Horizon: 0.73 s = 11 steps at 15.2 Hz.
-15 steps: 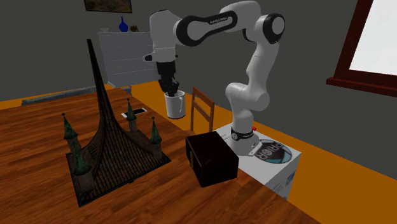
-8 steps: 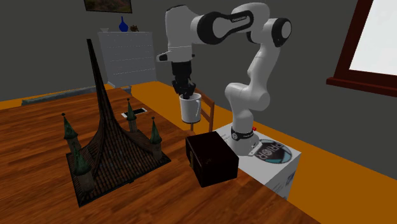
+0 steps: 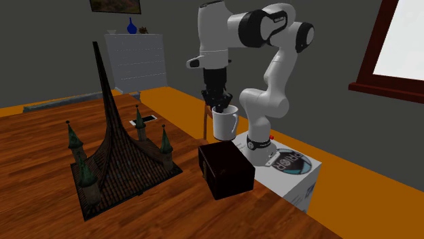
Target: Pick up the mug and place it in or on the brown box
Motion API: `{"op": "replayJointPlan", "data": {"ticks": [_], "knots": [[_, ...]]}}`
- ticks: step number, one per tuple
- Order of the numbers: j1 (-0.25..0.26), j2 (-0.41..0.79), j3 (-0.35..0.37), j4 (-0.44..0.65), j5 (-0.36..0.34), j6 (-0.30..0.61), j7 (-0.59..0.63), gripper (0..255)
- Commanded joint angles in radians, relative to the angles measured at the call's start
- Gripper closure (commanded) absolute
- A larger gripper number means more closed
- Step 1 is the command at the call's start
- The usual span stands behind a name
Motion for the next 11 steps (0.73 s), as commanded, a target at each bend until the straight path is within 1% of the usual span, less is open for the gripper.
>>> {"op": "replayJointPlan", "data": {"ticks": [1,11], "knots": [[0.005,-0.006,0.01,-0.021,0.008,0.016,0.011,255],[0.007,0.003,0.017,-0.149,0.016,0.153,0.002,255]]}}
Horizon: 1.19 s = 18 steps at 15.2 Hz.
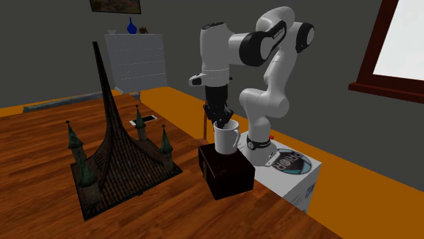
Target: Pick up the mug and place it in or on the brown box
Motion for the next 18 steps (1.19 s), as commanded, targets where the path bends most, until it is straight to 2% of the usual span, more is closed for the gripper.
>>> {"op": "replayJointPlan", "data": {"ticks": [1,6,13,14,18], "knots": [[0.001,0.006,0.002,-0.022,0.003,0.029,-0.001,255],[0.003,0.02,0.006,-0.075,0.007,0.096,-0.005,255],[0.003,0.02,0.006,-0.075,0.007,0.096,-0.005,255],[0.003,0.02,0.006,-0.075,0.007,0.096,-0.005,0],[0.003,0.02,0.006,-0.075,0.007,0.096,-0.005,0]]}}
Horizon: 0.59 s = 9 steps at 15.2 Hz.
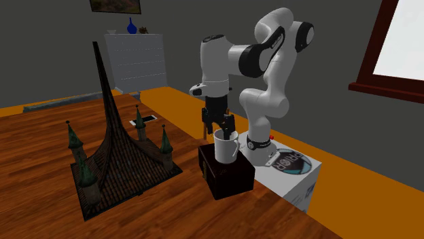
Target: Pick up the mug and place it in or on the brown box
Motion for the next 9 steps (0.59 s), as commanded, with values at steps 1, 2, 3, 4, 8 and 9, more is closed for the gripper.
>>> {"op": "replayJointPlan", "data": {"ticks": [1,2,3,4,8,9], "knots": [[0.0,0.0,0.0,0.0,0.0,0.0,0.0,0],[-0.002,-0.008,-0.003,0.028,-0.004,-0.037,0.001,0],[-0.003,-0.015,-0.007,0.058,-0.007,-0.073,0.002,0],[-0.005,-0.019,-0.01,0.089,-0.01,-0.108,0.002,0],[-0.006,-0.022,-0.012,0.113,-0.012,-0.135,0.003,0],[-0.006,-0.022,-0.012,0.113,-0.012,-0.135,0.003,0]]}}
